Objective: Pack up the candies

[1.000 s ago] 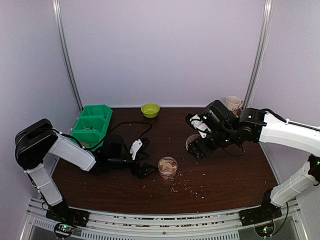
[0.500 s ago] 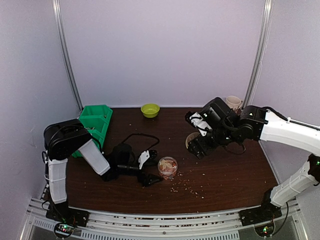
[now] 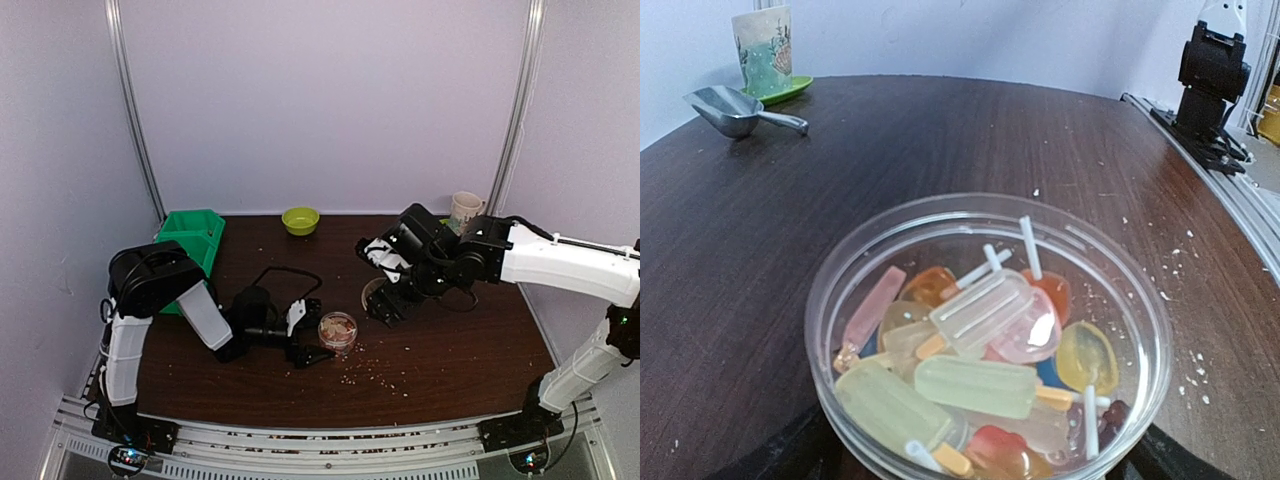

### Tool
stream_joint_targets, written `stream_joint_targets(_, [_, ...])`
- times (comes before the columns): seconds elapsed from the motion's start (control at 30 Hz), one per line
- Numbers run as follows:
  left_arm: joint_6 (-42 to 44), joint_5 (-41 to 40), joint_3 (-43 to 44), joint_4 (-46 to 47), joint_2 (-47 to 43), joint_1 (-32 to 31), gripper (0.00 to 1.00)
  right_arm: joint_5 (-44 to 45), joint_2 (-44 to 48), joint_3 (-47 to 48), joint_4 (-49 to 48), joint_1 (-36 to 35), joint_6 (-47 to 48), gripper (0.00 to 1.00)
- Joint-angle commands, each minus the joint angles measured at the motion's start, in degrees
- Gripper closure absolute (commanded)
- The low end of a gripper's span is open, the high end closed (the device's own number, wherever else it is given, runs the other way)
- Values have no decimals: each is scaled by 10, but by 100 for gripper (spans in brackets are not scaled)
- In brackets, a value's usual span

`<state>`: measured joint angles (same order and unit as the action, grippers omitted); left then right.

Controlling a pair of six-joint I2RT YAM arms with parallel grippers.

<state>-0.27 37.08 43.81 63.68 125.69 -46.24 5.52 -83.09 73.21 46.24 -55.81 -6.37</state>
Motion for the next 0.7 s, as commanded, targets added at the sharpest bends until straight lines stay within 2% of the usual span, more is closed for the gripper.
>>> stream_joint_targets(0.0, [6, 27, 15, 21, 25, -4, 10, -35, -31, 22, -4, -7, 37, 13])
stream_joint_targets(0.23, [5, 37, 22, 28, 34, -14, 14, -90, -87, 44, 3, -12, 58, 12])
stream_joint_targets(0.47, [12, 41, 37, 12, 37, -39, 17, -108, -112, 54, 3, -12, 59, 12])
stream_joint_targets(0.53, [11, 39, 38, 14, 37, -42, 16, -112, -116, 55, 2, -13, 61, 12])
stream_joint_targets(0.67, [-9, 26, 19, 63, 44, -39, 7, -109, -129, 58, 7, -13, 63, 12])
